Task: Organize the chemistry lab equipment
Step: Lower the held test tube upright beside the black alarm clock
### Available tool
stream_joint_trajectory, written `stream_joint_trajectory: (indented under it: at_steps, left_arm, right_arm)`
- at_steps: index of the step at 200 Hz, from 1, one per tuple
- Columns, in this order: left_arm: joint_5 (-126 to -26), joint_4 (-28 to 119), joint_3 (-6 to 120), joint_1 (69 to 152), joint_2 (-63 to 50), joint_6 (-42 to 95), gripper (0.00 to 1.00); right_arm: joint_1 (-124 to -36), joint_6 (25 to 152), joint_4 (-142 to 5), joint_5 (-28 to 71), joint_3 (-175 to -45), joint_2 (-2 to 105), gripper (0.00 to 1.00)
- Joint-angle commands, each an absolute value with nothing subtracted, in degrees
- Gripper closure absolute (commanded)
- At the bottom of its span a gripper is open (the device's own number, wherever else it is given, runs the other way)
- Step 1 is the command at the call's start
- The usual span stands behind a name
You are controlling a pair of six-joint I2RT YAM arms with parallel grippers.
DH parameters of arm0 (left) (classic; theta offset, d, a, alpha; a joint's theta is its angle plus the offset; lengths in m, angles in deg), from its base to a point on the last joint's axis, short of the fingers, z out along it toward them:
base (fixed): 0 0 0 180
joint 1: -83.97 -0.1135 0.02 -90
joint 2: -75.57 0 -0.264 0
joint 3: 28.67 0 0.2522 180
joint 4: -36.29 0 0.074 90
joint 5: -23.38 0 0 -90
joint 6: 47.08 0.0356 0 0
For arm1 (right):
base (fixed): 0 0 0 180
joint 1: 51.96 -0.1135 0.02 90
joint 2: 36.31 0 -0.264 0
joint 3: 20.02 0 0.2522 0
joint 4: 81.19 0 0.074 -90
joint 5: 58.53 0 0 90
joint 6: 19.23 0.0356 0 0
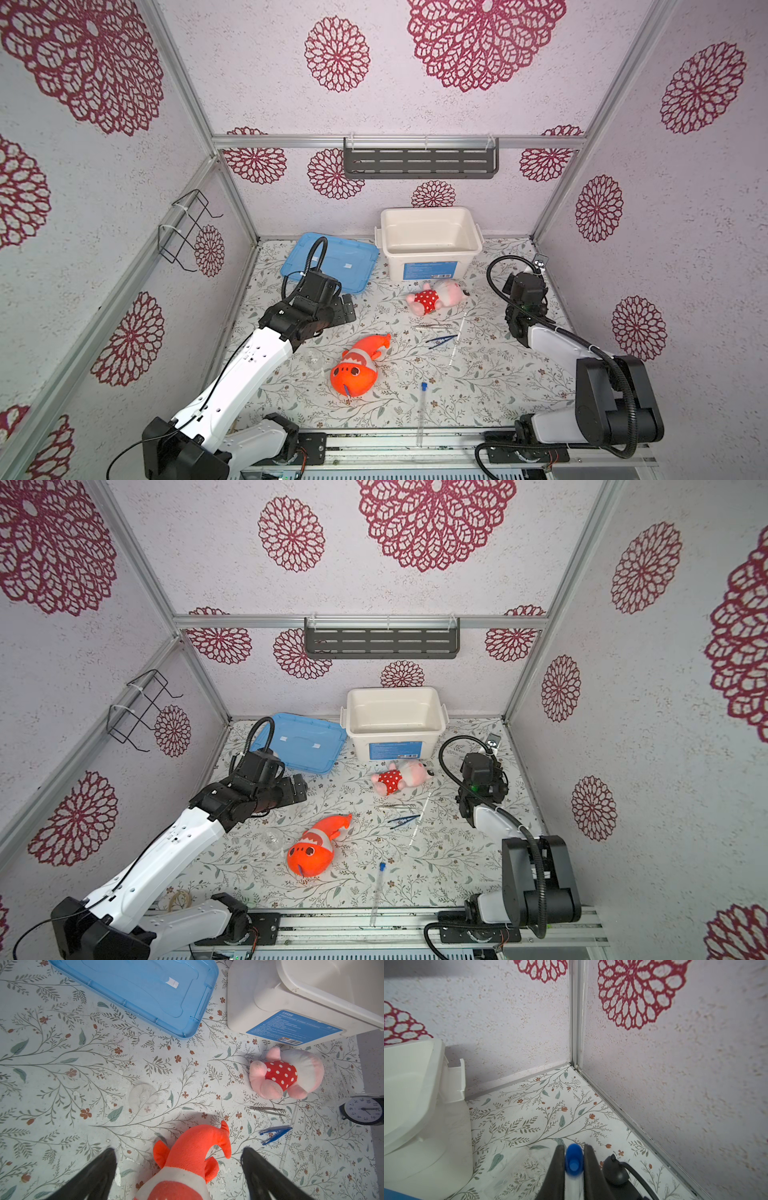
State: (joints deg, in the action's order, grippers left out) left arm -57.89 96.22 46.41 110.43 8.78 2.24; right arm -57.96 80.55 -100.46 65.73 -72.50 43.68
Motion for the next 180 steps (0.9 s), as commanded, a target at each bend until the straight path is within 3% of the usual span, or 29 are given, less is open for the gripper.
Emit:
stream_joint_trajectory:
  at_steps: [1,180]
  left_arm:
    - [-58.0,95.6,45.88,110.13,8.44,1.02,0.03]
    - [-61.03,94.39,45.52,110.25,6.72,-0.58,0.03]
  right_arm:
    - [-58.07,80.66,-100.96,65.75,-73.1,43.29,0.85]
    - [-58.38,79.91,-102.65,67.03,-72.96,44.71,0.85]
